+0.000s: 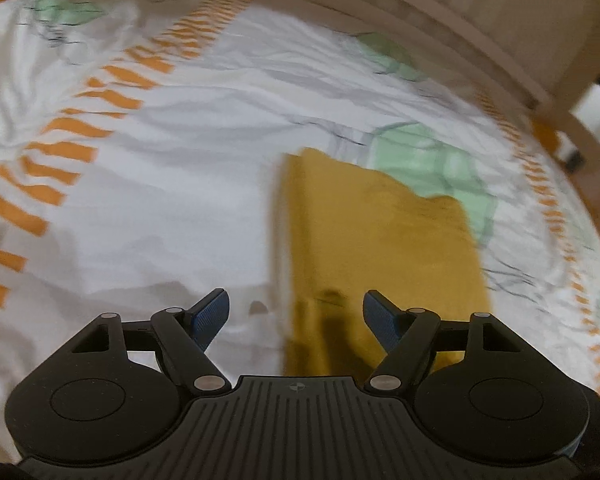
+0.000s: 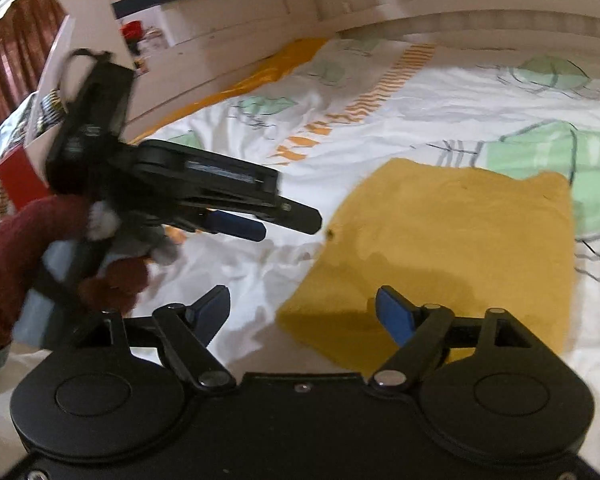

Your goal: Fold small clothes

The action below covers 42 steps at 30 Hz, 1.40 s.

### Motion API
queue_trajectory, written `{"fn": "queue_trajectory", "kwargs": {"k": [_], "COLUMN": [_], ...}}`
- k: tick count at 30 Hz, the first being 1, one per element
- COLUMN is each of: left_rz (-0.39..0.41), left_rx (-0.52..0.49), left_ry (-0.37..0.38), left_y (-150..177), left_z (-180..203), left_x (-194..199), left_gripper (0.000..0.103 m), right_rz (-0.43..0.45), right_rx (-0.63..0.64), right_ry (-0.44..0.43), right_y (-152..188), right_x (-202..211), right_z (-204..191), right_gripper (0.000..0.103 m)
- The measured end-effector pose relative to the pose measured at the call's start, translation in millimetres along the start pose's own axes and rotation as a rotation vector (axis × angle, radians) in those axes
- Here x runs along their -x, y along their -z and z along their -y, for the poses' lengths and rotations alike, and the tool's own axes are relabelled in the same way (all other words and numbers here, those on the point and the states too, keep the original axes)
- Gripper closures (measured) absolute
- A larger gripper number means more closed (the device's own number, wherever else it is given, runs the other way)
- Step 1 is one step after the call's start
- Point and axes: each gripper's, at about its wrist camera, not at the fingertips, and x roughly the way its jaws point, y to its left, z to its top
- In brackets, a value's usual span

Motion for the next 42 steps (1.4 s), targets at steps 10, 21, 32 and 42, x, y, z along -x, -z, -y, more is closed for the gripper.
{"fn": "queue_trajectory", "kwargs": {"k": [10,21,32,42], "left_rz": [-0.085,-0.029,0.007,-0.025], "left_rx": [-0.148,-0.221,-0.242,-0.144], "left_ry": [0.072,0.029,-0.03,0.051], "left_y": [27.6,38.8,42.8,41.2], "left_z": [31.9,48.2,49.8,43.5], "left_x": [-11.1,-17.8,-5.8,-20.1], "left_gripper": [0.036,0.052,0.052,0.084], "right_rz": [0.012,0.04,0.046,0.049], "right_rx": [-0.042,-0.104,-0.15,-0.144], "right_ry": [0.075,0.087,0.085,0.095], "right_y": [23.7,31.5,37.3,38.8], "right_x": [30.6,43.8,44.9,46.7], "right_z": [23.6,37.0,47.5,47.0], "right_gripper": [0.021,0.017,0.017,0.017]}}
